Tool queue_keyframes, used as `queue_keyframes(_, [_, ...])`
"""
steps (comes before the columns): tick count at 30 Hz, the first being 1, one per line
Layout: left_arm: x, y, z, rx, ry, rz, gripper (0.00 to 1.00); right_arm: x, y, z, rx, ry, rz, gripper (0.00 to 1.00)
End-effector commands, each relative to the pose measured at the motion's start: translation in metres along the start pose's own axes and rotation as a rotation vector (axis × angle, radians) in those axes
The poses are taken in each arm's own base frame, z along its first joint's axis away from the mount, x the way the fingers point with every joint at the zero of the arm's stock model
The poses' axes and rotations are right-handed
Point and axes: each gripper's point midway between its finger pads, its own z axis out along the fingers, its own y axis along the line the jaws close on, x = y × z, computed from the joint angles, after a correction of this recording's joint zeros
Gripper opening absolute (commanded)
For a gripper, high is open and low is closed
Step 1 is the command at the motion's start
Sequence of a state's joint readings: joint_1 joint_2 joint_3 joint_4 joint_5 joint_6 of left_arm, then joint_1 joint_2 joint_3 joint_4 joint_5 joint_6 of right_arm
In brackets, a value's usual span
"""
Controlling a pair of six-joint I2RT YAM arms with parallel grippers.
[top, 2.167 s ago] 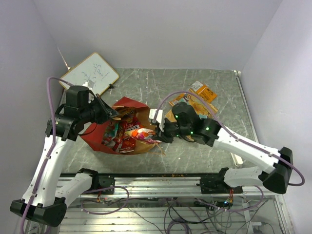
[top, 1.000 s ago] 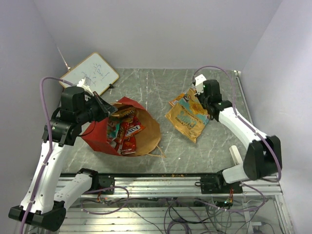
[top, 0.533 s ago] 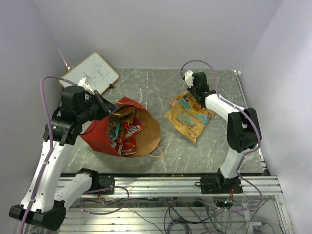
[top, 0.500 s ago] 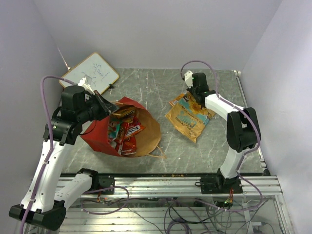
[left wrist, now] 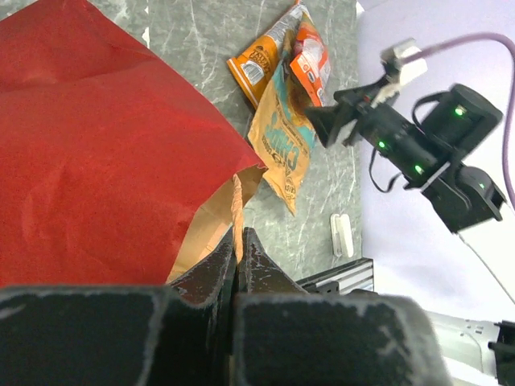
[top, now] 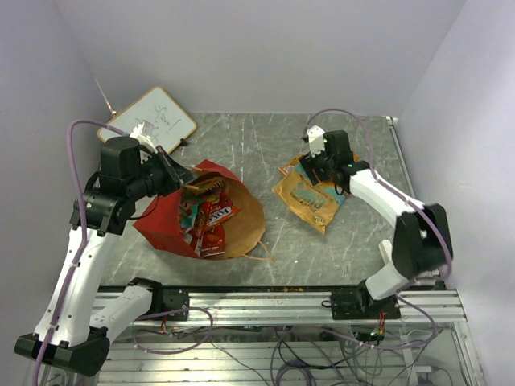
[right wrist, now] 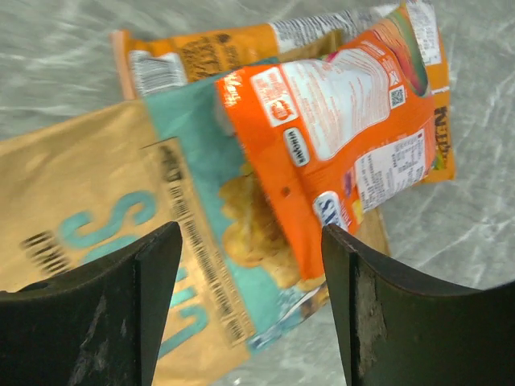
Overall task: Take the snacks out of the paper bag
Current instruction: Place the snack at the center of the board, then take out the snack from the paper bag.
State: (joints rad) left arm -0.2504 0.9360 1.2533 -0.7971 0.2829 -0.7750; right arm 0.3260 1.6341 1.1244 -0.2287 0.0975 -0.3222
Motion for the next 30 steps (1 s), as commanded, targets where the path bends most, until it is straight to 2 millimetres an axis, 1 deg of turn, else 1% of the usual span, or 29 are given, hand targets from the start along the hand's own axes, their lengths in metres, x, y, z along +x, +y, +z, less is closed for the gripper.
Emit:
queue_keyframes(1, [-0.003,-0.012,-0.008,0.053,-0.025,0.014,0.07,-0.026,0.033,-0.046,-0.182,-0.158,0.127,0.7])
queue_keyframes(3, [-0.002,-0.011,-0.01,0.054,-0.031,0.02,0.07,-0.037,0.049,-0.064,-0.272,-0.223,0.164,0.7])
queue_keyframes(4, [-0.001,-0.012,-0.01,0.063,-0.03,0.024,0.07,-0.047,0.059,-0.076,-0.328,-0.268,0.187,0.7])
queue_keyframes(6, [0.003,-0.012,-0.011,0.082,-0.023,0.023,0.07,-0.054,0.087,-0.094,-0.449,-0.328,0.183,0.7])
queue_keyframes(9, [0.016,-0.013,-0.009,0.128,0.013,0.001,0.07,-0.076,0.127,-0.125,-0.548,-0.448,0.103,0.7])
queue_keyframes(11, [0.026,-0.013,-0.007,0.16,0.041,-0.024,0.07,-0.085,0.167,-0.152,-0.653,-0.521,-0.002,0.7])
queue_keyframes(12, [0.028,-0.014,-0.006,0.172,0.049,-0.027,0.07,-0.088,0.184,-0.165,-0.699,-0.555,-0.055,0.69])
queue_keyframes(13, [0.031,-0.014,-0.006,0.178,0.058,-0.031,0.07,-0.086,0.208,-0.178,-0.753,-0.581,-0.11,0.68])
queue_keyframes(15, [0.033,-0.014,-0.006,0.182,0.065,-0.033,0.07,-0.082,0.238,-0.197,-0.819,-0.634,-0.199,0.65])
queue_keyframes(17, [0.032,-0.015,-0.007,0.183,0.064,-0.036,0.07,-0.076,0.263,-0.211,-0.862,-0.676,-0.291,0.64])
queue_keyframes(20, [0.032,-0.017,-0.008,0.191,0.065,-0.045,0.07,-0.063,0.295,-0.222,-0.924,-0.718,-0.447,0.6])
queue_keyframes(21, [0.033,-0.017,-0.008,0.191,0.068,-0.051,0.07,-0.058,0.305,-0.223,-0.937,-0.722,-0.499,0.59])
queue_keyframes(24, [0.034,-0.017,-0.011,0.191,0.07,-0.06,0.07,-0.049,0.323,-0.213,-0.907,-0.706,-0.592,0.59])
queue_keyframes(28, [0.039,-0.013,-0.014,0.18,0.08,-0.068,0.07,-0.042,0.344,-0.205,-0.914,-0.706,-0.706,0.6])
queue_keyframes(30, [0.042,-0.01,-0.014,0.171,0.087,-0.075,0.07,-0.04,0.348,-0.195,-0.88,-0.704,-0.74,0.61])
